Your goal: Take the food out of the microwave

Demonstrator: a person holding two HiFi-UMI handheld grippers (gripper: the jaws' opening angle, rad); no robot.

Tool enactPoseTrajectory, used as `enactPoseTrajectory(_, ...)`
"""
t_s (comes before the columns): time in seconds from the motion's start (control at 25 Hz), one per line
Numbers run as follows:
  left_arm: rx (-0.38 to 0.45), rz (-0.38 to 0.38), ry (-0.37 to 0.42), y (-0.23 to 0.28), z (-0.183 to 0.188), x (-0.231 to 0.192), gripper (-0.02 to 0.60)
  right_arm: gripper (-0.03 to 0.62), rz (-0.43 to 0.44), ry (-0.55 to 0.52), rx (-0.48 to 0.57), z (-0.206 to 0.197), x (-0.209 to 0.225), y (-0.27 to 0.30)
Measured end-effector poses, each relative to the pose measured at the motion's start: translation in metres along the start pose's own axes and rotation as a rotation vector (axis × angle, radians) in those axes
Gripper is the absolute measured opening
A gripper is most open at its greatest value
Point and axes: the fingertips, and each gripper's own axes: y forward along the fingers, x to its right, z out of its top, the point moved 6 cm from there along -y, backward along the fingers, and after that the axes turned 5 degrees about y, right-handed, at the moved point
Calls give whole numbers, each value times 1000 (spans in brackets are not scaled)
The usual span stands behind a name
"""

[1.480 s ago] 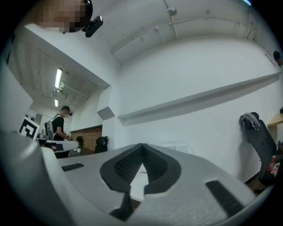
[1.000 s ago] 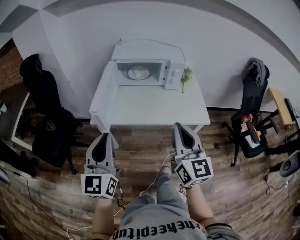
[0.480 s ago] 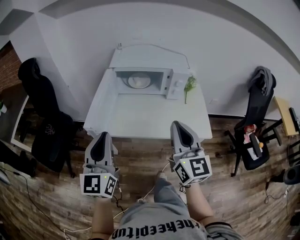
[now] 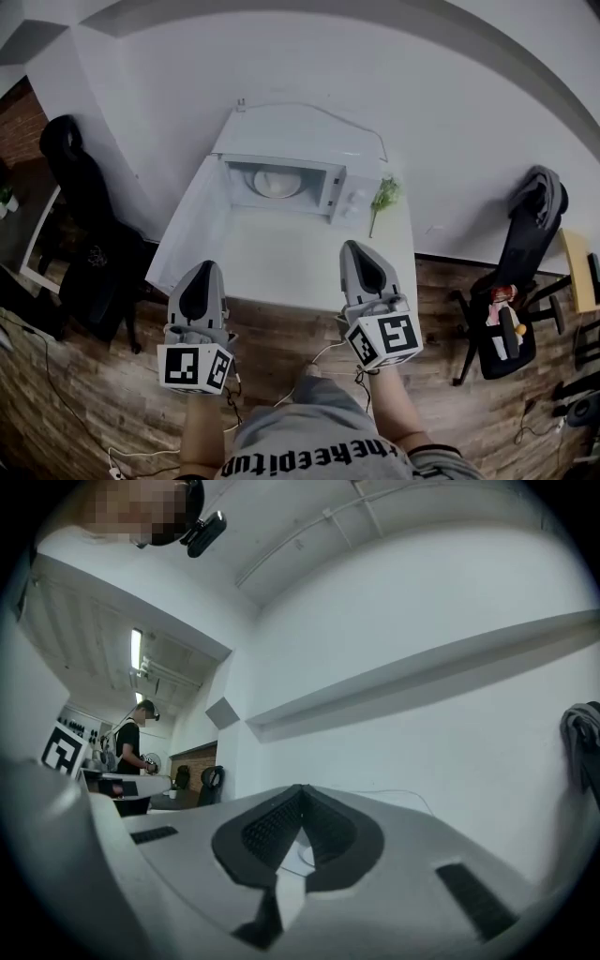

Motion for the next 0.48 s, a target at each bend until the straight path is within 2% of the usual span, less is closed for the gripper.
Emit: enactPoseTrajectory(0.48, 15, 86, 27, 47, -3, 40, 14, 5, 102, 5, -13, -2, 64, 33)
